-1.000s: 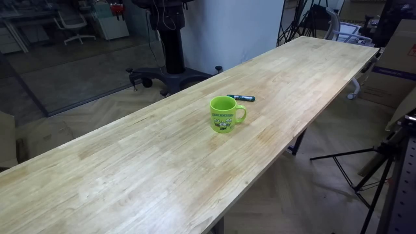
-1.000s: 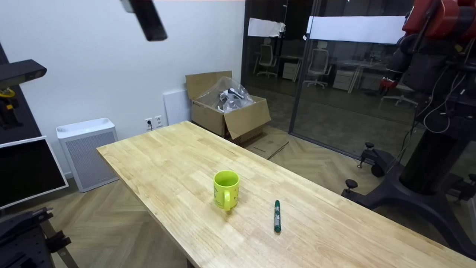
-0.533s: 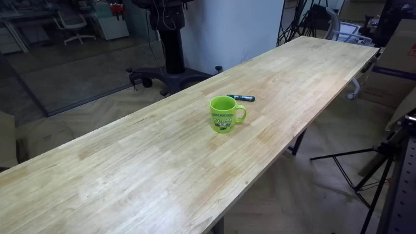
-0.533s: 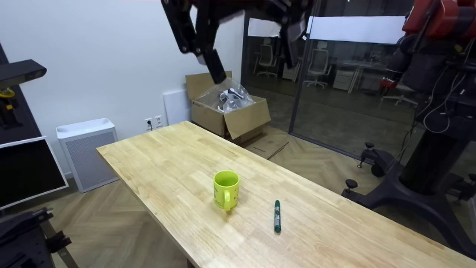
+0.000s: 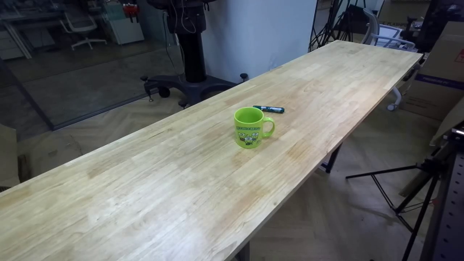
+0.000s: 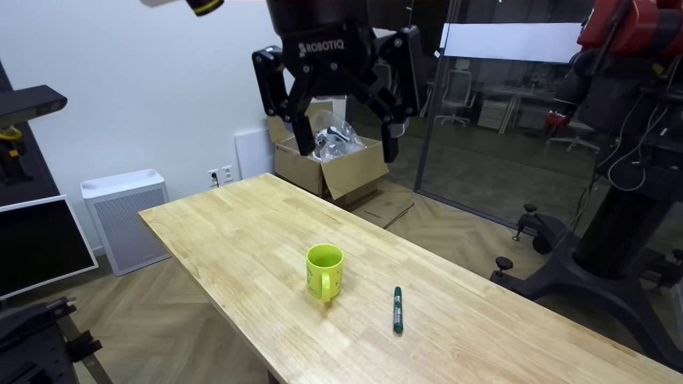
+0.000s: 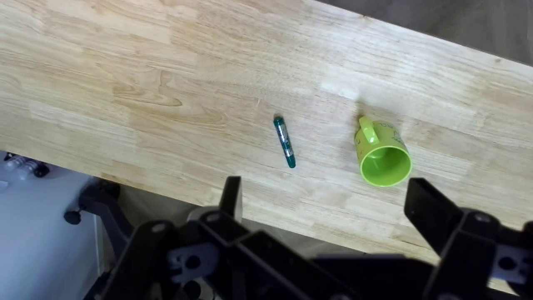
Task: Put the marker in the yellow mug cup
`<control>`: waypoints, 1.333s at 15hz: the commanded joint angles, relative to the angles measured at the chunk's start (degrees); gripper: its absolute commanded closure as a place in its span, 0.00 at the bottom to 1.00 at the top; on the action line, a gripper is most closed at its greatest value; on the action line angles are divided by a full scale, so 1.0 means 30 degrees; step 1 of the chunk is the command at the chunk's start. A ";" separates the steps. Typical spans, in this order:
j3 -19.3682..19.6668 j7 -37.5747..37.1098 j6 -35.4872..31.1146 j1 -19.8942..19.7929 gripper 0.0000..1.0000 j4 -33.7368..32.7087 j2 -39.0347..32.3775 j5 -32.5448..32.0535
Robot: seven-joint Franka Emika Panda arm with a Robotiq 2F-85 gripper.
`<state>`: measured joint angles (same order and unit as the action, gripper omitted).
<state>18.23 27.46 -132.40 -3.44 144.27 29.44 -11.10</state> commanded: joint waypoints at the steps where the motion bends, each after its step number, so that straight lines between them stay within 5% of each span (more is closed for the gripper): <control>1: -0.0664 -0.0111 -0.0167 -0.0503 0.00 -0.0179 -0.0690 -0.0259; 7: 0.0000 0.1510 0.0810 -0.0313 0.00 -0.4262 -0.6811 0.0700; 14: -0.1634 0.4151 -0.0918 -0.1413 0.00 -0.8997 -1.3673 0.1982; 20: -0.2815 0.3704 -0.1210 -0.2036 0.00 -0.8654 -1.4181 0.1293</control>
<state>11.62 39.03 -136.24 -7.80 118.41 -13.21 -6.57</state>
